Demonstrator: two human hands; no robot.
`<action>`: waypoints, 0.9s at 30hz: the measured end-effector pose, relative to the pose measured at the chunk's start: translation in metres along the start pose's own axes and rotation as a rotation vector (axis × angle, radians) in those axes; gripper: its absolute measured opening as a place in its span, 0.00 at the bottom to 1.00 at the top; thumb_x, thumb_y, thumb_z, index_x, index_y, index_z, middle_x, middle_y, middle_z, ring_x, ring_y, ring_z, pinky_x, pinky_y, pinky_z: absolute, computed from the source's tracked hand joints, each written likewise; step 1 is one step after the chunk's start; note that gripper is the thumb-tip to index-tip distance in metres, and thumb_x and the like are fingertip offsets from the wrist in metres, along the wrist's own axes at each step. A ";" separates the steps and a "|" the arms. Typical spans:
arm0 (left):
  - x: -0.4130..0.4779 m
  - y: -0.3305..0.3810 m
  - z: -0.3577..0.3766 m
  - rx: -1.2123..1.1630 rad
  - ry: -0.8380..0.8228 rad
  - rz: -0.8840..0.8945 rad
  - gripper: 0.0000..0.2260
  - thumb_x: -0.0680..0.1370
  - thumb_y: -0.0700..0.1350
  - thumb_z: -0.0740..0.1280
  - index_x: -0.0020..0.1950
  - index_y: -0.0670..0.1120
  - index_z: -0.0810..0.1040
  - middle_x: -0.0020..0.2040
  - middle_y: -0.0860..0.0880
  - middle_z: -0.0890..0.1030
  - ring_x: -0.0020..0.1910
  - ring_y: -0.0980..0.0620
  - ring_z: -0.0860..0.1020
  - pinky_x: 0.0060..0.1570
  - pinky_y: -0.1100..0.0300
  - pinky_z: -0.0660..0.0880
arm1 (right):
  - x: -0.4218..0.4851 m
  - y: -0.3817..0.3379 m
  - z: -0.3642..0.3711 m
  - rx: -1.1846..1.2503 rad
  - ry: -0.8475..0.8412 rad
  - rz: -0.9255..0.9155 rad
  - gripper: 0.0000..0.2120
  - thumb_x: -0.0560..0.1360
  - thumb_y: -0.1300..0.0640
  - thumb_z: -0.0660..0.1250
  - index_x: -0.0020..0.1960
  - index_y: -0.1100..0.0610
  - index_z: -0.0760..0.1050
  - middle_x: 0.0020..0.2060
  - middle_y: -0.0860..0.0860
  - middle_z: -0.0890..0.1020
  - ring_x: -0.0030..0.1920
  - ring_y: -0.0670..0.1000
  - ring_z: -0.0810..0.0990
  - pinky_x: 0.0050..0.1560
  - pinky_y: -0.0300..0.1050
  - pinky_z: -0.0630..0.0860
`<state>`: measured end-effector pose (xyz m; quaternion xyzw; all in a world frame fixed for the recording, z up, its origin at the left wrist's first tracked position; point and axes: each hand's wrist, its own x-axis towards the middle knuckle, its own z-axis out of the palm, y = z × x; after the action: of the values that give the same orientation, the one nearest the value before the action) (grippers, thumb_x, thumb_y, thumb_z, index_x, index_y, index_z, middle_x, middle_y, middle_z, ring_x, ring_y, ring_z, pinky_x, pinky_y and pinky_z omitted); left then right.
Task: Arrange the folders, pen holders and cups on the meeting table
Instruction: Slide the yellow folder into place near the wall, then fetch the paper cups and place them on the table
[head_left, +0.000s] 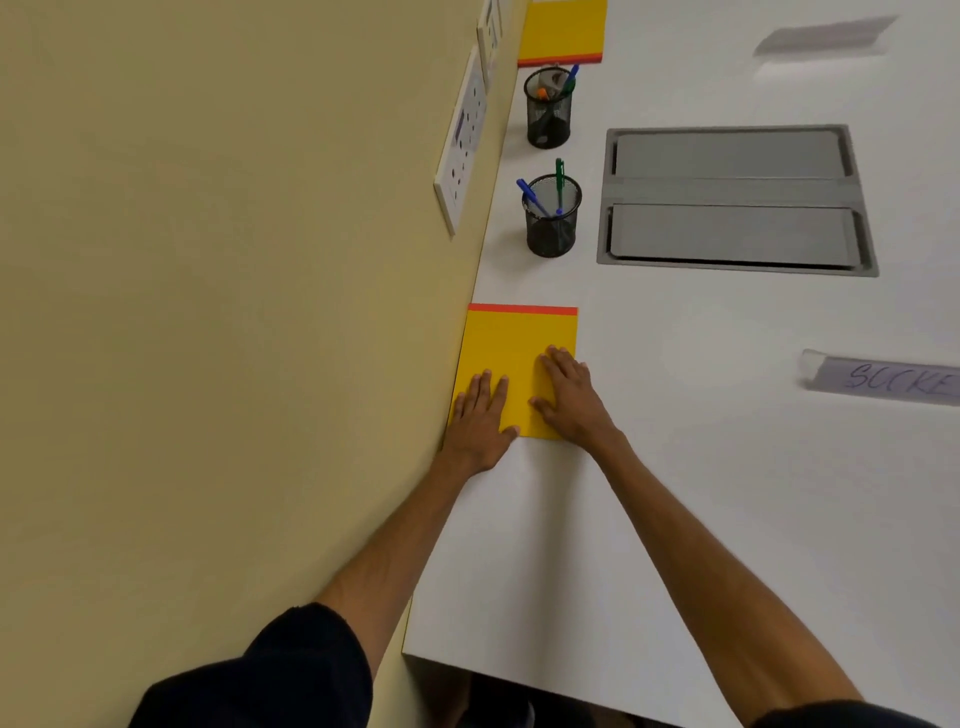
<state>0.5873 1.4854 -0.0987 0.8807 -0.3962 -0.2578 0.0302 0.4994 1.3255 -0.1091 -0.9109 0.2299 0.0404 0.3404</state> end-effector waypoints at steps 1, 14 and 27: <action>-0.003 0.002 -0.002 -0.010 0.004 -0.013 0.35 0.82 0.56 0.57 0.80 0.45 0.41 0.80 0.44 0.39 0.80 0.45 0.39 0.78 0.47 0.43 | -0.001 -0.004 -0.004 0.026 0.010 0.028 0.36 0.79 0.50 0.66 0.79 0.60 0.53 0.79 0.56 0.55 0.79 0.57 0.52 0.78 0.54 0.54; -0.049 0.055 -0.123 -0.281 0.427 0.024 0.27 0.84 0.52 0.53 0.80 0.45 0.50 0.81 0.46 0.49 0.80 0.49 0.46 0.77 0.47 0.53 | -0.021 -0.092 -0.113 0.114 0.347 -0.012 0.25 0.80 0.51 0.64 0.74 0.59 0.64 0.73 0.56 0.66 0.74 0.55 0.64 0.73 0.50 0.66; -0.082 0.110 -0.248 -0.287 0.716 0.094 0.27 0.84 0.54 0.49 0.80 0.43 0.51 0.81 0.45 0.52 0.80 0.47 0.49 0.78 0.49 0.54 | -0.067 -0.168 -0.249 0.011 0.597 -0.130 0.24 0.83 0.49 0.57 0.76 0.59 0.62 0.75 0.56 0.65 0.75 0.54 0.63 0.76 0.51 0.63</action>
<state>0.5855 1.4312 0.1799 0.8826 -0.3606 0.0146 0.3014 0.4940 1.3038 0.1974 -0.8935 0.2611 -0.2522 0.2644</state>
